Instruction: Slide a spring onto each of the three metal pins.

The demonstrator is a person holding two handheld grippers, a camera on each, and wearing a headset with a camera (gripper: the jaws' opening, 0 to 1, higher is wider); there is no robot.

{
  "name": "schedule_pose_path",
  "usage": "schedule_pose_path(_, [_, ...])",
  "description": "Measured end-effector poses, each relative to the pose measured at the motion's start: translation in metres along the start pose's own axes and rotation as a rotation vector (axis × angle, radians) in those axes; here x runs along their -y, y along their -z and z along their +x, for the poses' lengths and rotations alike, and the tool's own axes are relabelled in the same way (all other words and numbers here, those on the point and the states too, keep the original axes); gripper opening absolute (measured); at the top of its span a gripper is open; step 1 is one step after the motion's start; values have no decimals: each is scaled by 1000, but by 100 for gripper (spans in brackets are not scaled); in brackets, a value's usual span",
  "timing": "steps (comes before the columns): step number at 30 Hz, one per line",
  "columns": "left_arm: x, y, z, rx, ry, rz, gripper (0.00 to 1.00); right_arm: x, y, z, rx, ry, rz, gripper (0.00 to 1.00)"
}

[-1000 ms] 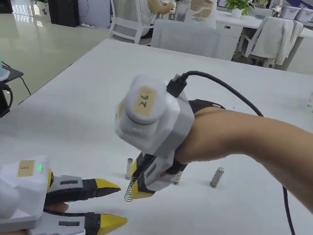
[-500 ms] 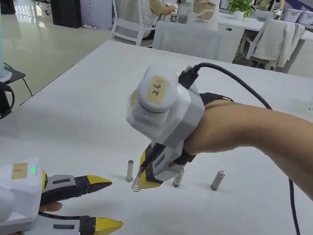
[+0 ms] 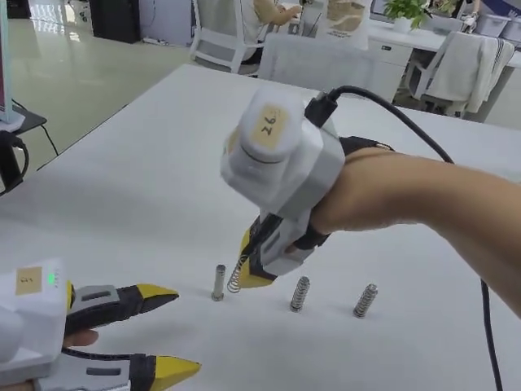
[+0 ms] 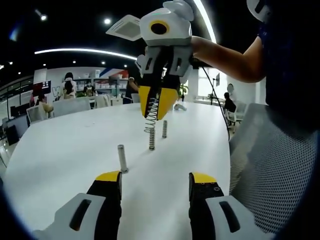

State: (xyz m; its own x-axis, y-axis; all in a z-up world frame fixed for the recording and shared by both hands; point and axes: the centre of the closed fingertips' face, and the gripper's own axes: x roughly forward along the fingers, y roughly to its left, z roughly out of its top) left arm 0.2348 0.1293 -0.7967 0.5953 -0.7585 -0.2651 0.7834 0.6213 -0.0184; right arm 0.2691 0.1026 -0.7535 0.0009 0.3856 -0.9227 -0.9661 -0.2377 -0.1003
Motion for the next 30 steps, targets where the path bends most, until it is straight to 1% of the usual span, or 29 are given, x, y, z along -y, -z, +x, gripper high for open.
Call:
schedule_pose_path(2, [-2,0,0,2,-7,-1,49,6,-1,-1,-2,16,0,8])
schedule_pose_path(5, [-3,0,0,4,-12,-4,49,13,-3,0,7,20,21,8])
schedule_pose_path(8, [-3,0,0,3,-13,-2,50,20,-1,2,-8,38,22,8])
schedule_pose_path(12, [-4,0,-1,2,-16,-3,50,25,-3,4,-14,44,25,8])
schedule_pose_path(16, [-5,1,-1,1,-17,-4,50,30,-5,9,-15,40,31,8])
schedule_pose_path(18, [-4,1,-1,0,-16,-3,50,33,-4,12,-27,45,30,8])
schedule_pose_path(25, [-5,2,-2,2,-20,-7,50,36,-4,27,-60,17,20,8])
schedule_pose_path(30, [-6,3,-3,3,-24,-8,50,38,-2,31,-69,10,21,8])
